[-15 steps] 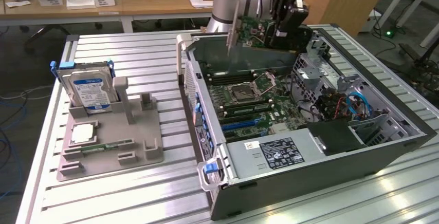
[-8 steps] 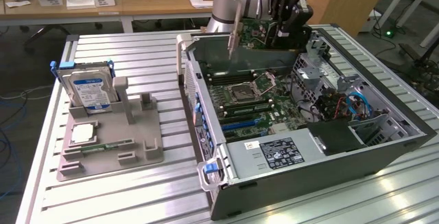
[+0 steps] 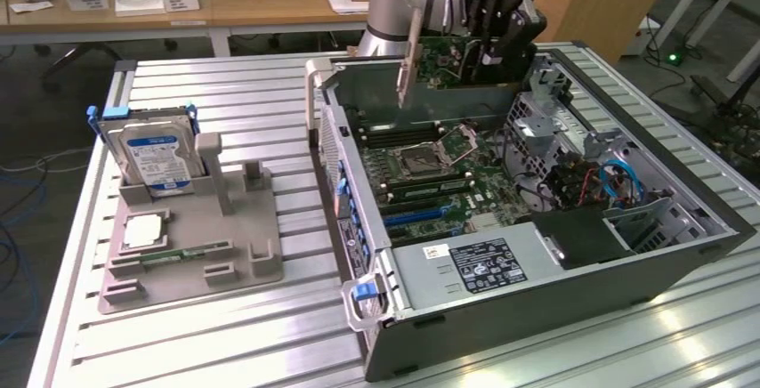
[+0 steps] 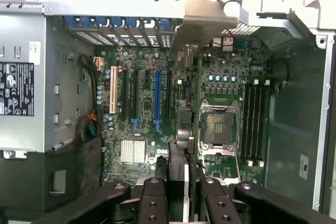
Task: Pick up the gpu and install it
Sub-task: 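Insert the gpu into the slot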
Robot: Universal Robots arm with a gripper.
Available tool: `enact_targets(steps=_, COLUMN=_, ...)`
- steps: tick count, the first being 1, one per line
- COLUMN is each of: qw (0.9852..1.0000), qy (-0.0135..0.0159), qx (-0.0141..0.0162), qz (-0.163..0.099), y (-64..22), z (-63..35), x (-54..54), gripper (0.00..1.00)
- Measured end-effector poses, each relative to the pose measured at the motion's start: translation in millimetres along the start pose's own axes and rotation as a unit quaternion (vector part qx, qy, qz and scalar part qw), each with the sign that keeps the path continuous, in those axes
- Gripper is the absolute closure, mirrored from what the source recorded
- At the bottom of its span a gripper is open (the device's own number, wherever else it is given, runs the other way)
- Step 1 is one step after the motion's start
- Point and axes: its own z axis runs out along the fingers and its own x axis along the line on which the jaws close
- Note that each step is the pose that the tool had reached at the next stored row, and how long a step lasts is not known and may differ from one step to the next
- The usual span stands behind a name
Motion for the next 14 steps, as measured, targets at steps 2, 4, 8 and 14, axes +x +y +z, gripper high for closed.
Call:
enact_targets(steps=2, qw=0.9999, qy=-0.0082, qx=0.0004, qz=-0.007, y=-0.1, z=0.5, x=0.0, gripper=0.72)
enact_targets(steps=4, qw=0.9999, qy=-0.0121, qx=0.0006, qz=-0.009, y=0.0, z=0.9, x=-0.1, gripper=0.72)
enact_targets(steps=8, qw=0.9999, qy=-0.0122, qx=0.0006, qz=-0.01, y=0.0, z=0.9, x=0.0, gripper=0.72)
enact_targets(steps=14, qw=0.9999, qy=-0.0121, qx=0.0006, qz=-0.01, y=0.0, z=0.9, x=0.0, gripper=0.72)
